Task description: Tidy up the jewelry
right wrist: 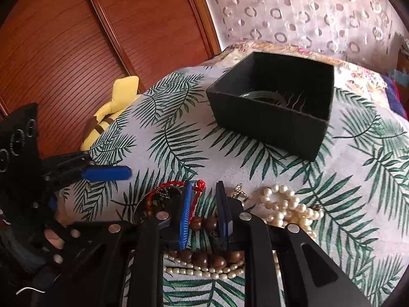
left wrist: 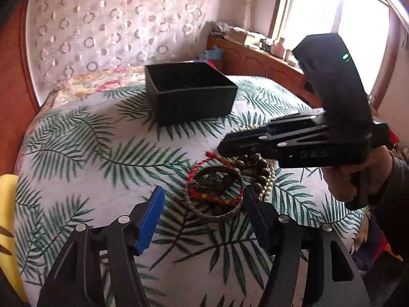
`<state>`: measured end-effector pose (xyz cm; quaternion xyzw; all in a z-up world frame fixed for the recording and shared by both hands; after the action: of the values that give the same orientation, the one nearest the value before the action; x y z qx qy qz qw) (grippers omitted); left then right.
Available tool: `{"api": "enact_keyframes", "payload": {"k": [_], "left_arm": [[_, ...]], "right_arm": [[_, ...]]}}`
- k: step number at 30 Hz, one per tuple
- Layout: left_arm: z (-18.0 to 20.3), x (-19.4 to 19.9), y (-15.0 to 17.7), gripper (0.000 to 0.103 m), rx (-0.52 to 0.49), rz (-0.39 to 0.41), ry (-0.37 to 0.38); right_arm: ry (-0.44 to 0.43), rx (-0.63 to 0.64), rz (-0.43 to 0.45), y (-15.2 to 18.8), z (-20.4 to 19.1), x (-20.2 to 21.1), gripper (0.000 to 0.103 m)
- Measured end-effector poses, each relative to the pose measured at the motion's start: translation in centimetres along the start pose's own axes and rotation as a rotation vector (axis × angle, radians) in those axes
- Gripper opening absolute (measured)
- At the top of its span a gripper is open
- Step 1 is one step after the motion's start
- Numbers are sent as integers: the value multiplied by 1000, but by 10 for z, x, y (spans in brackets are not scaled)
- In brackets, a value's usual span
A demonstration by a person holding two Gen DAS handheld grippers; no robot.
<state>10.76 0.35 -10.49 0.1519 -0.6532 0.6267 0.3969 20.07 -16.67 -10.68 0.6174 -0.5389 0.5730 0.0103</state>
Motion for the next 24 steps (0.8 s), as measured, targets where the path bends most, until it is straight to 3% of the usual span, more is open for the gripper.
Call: {"api": "enact_keyframes", "payload": {"k": [8,9,10,24], "left_arm": [[-18,5,4,61,25,1,-42],[-20,5,5,61,28,1,-41],[-21,5,6,61,30,0,-40],[-28,3,5,61,44,0,-50]], "right_arm": [[-11,-14,-82,-5,1,-23,21],[-19,-12,-84,-5,0,-23,9],[-33,-11,-86,-5,-1,-23,4],[-9,135,94,7,-43,55,4]]}}
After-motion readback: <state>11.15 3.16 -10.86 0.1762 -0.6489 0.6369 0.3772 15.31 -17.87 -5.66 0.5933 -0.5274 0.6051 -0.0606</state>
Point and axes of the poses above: each gripper's, at about its wrist camera, not at the fingertips, and x roughly against the way its jaws point, z to its right, y to its underside, the point moved 2 cm from there along -x, roughly the way its jaws point, and after that the axes turned 3 degrees about -y, right-handed, at the moved point
